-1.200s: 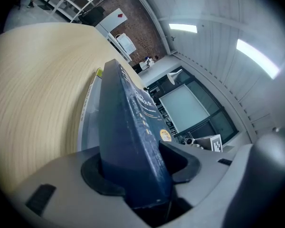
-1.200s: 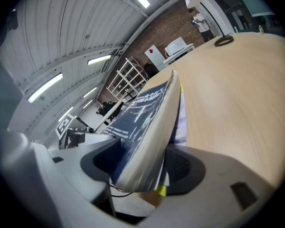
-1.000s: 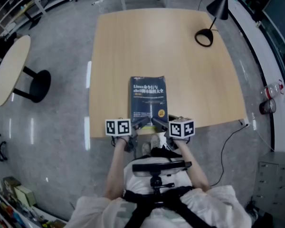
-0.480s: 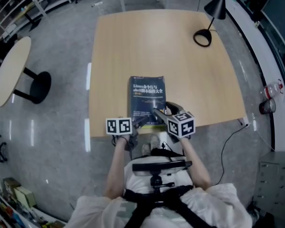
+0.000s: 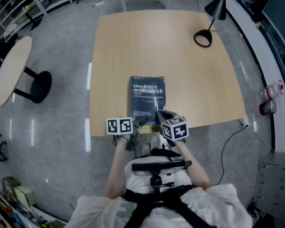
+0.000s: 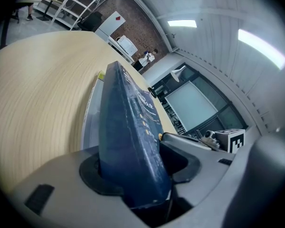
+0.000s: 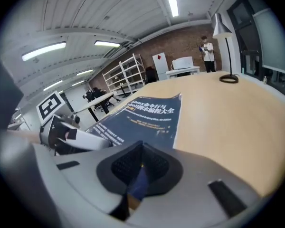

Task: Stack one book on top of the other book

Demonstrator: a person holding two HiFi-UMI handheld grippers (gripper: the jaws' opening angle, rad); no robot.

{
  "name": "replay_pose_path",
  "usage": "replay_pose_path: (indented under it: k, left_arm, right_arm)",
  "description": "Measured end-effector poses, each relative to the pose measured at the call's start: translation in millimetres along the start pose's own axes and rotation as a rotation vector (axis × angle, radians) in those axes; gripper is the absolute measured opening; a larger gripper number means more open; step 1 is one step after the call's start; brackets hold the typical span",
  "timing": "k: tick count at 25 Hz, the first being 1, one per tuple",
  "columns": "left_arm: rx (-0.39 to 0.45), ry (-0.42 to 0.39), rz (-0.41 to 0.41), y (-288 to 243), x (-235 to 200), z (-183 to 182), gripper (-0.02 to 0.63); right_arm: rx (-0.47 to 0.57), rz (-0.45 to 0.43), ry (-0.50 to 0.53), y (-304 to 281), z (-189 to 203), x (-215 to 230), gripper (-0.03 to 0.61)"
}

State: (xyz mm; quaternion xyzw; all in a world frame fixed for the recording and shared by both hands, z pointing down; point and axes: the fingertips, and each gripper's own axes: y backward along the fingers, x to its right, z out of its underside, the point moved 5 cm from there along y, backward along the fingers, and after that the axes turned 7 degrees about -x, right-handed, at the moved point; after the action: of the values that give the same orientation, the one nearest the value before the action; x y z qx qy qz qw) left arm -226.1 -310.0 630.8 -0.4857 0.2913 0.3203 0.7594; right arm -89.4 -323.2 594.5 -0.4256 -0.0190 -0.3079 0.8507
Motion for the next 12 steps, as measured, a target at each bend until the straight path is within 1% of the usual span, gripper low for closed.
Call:
replay_pose_path:
  k: [7,12]
  left_arm:
    - [0.086,-0.072,-0.140,5.1,-0.9,0.6,0.285]
    - [0.147,-0.101,-0.265,9.3,-1.6,5.1,0.332]
  right_arm:
    - [0.003,0.004,-0.001,-0.4,0.2,1.0,0.000]
    - [-0.003,0.006,0.003,0.6,1.0,0.5,0.000]
